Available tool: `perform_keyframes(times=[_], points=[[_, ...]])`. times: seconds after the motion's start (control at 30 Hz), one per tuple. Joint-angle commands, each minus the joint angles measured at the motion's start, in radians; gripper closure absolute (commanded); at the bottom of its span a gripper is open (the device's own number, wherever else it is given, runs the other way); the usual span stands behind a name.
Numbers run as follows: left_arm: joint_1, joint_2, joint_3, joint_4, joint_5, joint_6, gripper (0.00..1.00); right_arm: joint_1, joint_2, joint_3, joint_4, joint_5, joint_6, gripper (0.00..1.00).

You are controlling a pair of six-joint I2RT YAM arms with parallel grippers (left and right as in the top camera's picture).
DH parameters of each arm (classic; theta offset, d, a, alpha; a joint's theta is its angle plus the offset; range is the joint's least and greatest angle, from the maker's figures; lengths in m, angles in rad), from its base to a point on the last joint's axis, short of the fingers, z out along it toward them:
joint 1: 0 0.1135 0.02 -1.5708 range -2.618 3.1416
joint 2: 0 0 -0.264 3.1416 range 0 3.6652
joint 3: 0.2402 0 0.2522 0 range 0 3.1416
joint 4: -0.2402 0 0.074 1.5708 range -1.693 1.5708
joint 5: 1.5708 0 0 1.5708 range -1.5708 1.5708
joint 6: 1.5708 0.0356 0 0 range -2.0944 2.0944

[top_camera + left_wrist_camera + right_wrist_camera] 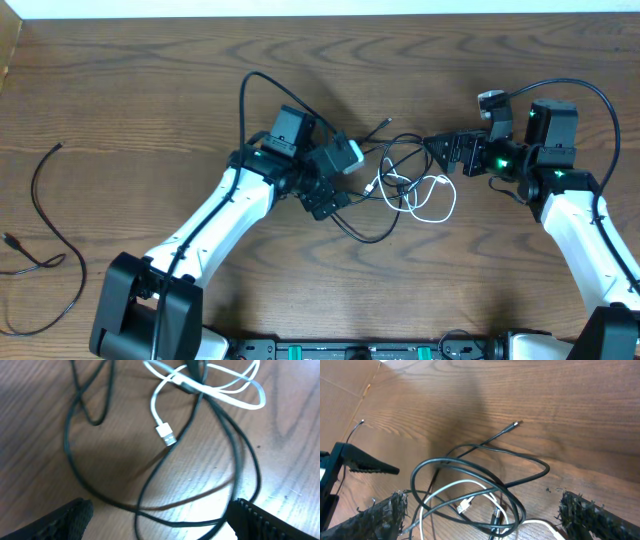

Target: Untangle cables

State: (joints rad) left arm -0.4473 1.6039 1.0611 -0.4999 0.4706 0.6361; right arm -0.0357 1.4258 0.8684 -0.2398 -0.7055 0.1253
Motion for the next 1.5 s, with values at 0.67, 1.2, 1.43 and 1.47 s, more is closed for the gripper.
perform_keyframes(times=[0.67, 1.2, 1.43, 1.47], points=[[-0.093, 0.078, -0.012, -0.089, 0.019, 0.183, 0.92, 0.148, -0.012, 0.001, -0.180, -0.011, -0.388, 0.01], [-0.067, 0.087, -0.012, 0.035, 0.016, 0.174, 0.93, 0.265, -0.012, 0.001, -0.229, 0.037, -0.542, 0.15], [-0.013, 0.087, -0.012, 0.040, 0.043, 0.172, 0.92, 0.293, 0.030, 0.000, -0.216, 0.120, -0.577, 0.13], [-0.008, 0.087, -0.012, 0.043, 0.069, 0.171, 0.93, 0.294, 0.050, 0.000, -0.208, 0.120, -0.576, 0.13]])
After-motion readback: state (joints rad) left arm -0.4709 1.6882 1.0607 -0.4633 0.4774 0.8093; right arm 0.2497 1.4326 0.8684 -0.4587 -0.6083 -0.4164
